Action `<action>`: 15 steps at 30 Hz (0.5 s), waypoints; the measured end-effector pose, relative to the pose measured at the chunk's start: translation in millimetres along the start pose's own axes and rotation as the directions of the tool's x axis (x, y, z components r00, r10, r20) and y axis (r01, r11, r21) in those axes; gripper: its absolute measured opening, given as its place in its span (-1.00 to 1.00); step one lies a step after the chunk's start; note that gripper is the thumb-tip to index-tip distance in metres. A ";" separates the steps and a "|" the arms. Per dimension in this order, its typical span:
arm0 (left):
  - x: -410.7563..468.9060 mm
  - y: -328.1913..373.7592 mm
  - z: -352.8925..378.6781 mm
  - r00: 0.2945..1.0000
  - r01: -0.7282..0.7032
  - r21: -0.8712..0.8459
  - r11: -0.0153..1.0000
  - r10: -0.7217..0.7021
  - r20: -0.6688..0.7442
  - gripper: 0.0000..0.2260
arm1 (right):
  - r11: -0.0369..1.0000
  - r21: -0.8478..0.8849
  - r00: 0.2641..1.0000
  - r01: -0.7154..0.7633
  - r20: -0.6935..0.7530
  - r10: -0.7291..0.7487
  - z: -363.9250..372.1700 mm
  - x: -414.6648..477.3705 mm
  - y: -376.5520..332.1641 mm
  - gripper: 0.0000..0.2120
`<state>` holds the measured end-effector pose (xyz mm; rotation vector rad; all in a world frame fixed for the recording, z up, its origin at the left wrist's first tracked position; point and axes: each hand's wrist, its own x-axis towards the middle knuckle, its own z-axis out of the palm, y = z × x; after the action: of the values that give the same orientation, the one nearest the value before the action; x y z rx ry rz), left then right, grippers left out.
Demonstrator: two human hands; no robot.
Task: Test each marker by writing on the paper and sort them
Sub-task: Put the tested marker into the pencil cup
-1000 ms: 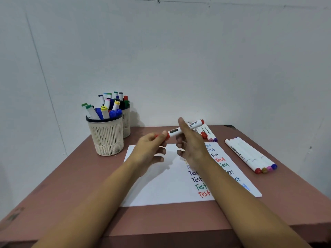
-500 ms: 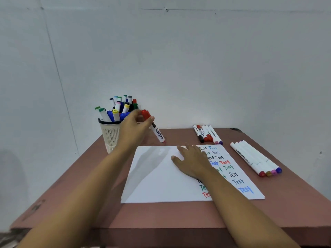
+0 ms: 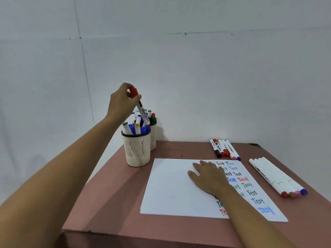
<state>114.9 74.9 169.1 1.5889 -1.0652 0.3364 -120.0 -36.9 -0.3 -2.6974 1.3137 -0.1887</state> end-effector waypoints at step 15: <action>0.6 -24.1 -4.4 0.981 -0.144 0.259 0.955 0.103 0.166 -0.75 | 1.000 0.028 1.000 -0.009 0.000 0.009 -1.2 -0.9 -1.9 -0.47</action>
<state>135.3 77.4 155.7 1.8162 -1.2821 0.4678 -119.3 -35.1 1.1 -2.6677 1.3132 -0.2052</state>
